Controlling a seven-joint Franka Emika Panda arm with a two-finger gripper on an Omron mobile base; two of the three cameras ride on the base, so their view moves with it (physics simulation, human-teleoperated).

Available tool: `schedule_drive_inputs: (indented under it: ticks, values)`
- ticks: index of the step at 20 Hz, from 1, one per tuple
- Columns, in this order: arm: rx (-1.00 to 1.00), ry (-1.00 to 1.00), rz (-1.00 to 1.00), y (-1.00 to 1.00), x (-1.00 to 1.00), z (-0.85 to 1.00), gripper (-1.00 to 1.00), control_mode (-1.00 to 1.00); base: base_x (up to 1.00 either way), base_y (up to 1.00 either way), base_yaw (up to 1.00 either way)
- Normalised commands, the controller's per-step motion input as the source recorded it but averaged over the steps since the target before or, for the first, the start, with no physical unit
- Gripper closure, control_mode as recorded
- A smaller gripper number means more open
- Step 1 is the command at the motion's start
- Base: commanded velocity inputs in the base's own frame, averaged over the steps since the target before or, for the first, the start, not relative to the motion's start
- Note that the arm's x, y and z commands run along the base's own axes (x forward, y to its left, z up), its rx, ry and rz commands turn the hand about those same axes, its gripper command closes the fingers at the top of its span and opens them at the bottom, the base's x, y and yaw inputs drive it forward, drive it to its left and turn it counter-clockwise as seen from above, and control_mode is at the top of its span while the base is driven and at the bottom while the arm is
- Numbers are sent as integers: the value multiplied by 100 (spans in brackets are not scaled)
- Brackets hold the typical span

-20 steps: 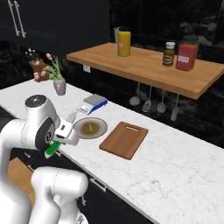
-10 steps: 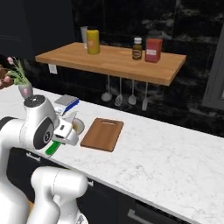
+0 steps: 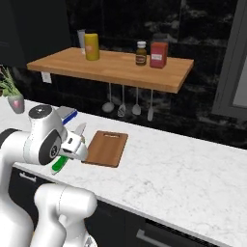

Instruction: Pick up the knife from the drawer and place it on the cutting board. Then place the meat from the plate to the cutting board.

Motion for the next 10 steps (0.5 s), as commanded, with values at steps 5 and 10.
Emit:
schedule_drive_inputs:
  ticks: [5, 10]
  values:
    - [0, 0, 0, 0, 0, 0, 100, 100, 83, -3, -5]
    - [0, 0, 0, 0, 0, 0, 100, 100, 72, -1, -42]
